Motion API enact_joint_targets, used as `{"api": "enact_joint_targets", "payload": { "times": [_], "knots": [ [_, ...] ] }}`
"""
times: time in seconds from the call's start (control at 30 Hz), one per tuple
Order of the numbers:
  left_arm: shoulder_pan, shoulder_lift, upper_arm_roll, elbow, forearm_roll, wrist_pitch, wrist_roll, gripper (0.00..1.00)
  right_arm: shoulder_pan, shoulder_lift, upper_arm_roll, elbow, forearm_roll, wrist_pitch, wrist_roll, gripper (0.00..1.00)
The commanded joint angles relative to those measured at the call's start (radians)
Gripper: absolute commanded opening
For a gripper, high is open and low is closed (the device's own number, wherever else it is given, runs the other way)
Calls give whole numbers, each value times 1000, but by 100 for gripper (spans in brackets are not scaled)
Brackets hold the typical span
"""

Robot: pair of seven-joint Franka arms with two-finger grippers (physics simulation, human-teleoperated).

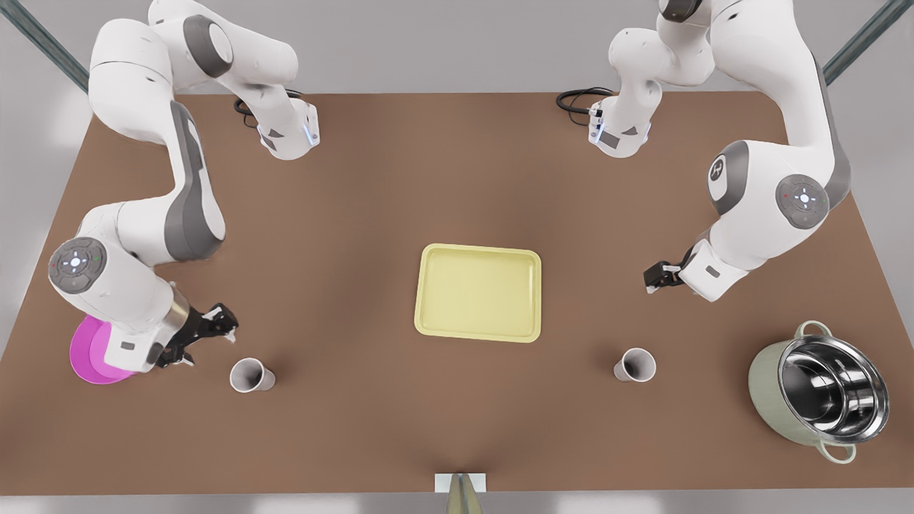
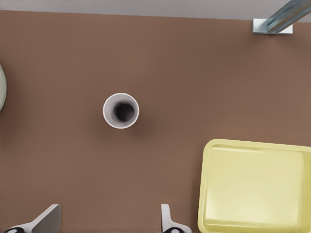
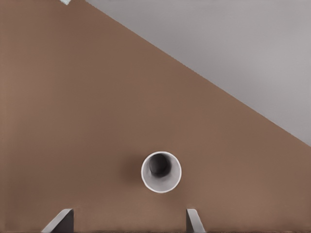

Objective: Use the left arm to pick up the white IKEA cup from the tray and place it on the middle-left position; use the right arm to pick up the white IKEA cup from the tray and place it on the middle-right position

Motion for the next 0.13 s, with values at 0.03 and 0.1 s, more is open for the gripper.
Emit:
{"api": "enact_joint_targets", "payload": {
  "times": [0.03, 0.1],
  "knots": [
    [1, 0, 0, -1, -1, 0, 16, 100, -43, -268, 0, -422, 31, 70, 470, 100],
    [-1, -2, 0, -1, -1, 0, 16, 100, -43, -268, 1, -424, 46, 64, 492, 100]
  ]
}}
